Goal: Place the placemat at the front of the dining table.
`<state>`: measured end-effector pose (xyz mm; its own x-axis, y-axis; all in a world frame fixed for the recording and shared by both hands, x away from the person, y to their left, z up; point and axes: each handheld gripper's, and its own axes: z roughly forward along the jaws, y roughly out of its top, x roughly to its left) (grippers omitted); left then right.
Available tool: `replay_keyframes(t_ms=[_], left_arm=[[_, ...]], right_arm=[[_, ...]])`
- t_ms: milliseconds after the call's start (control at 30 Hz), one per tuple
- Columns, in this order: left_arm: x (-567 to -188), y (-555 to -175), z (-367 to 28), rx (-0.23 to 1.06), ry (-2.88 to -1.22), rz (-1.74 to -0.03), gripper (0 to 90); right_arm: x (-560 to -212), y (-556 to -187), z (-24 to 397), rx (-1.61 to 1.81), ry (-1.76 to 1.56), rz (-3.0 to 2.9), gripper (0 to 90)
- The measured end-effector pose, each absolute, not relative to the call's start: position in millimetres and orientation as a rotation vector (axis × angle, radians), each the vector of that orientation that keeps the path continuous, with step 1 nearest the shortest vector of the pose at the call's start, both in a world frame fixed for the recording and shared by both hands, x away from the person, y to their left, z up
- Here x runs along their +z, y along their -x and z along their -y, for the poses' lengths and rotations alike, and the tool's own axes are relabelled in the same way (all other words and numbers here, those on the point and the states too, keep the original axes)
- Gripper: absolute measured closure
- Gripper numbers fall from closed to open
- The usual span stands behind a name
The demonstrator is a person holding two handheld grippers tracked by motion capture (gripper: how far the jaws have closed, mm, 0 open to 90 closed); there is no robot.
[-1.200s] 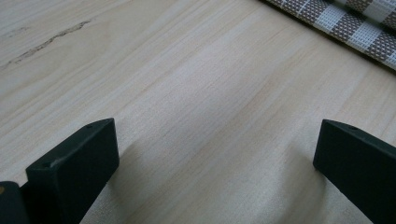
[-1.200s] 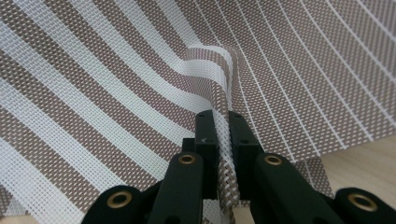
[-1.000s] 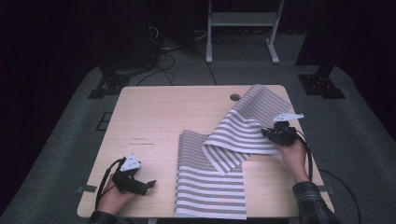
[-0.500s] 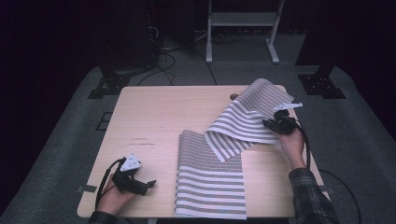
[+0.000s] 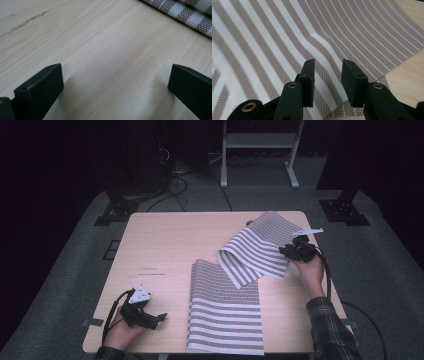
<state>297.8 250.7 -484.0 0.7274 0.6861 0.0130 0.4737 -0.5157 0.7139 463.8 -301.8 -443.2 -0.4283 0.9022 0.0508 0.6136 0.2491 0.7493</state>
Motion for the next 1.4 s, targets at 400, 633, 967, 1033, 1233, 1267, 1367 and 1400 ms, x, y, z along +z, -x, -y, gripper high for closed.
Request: replay_keyframes(t_ms=[400,633,967,1033,1233,1267,1367,1400], left_arm=[[-483.8,-297.1,-250.5,0.384,-2.216,-0.875,0.0],[-483.8,-296.9,-250.6,0.384,-2.216,-0.875,0.0],[-483.8,-296.2,-250.5,0.382,-2.216,-0.876,0.0],[-483.8,-296.2,-250.5,0.382,-2.216,-0.876,0.0],[-483.8,-296.2,-250.5,0.382,-2.216,-0.876,0.0],[-483.8,-296.2,-250.5,0.382,-2.216,-0.876,0.0],[-483.8,-296.2,-250.6,0.383,-2.217,-0.876,0.0],[-483.8,-296.2,-250.6,0.383,-2.216,-0.876,0.0]], right_arm=[[-436.5,-416.7,294.2,1.062,-1.346,-2.171,50.5],[-438.8,-389.8,284.2,1.062,-1.290,-2.182,50.3],[-441.9,-379.7,253.2,1.107,-1.216,-2.243,50.3],[-443.6,-379.2,244.2,1.107,-1.190,-2.269,50.3],[-452.7,-378.7,217.9,1.089,-1.137,-2.342,50.3],[-453.5,-378.6,214.8,1.089,-1.131,-2.349,50.3],[-456.4,-378.7,202.8,1.103,-1.110,-2.380,50.3],[-457.3,-378.6,198.8,1.102,-1.105,-2.388,50.2]])
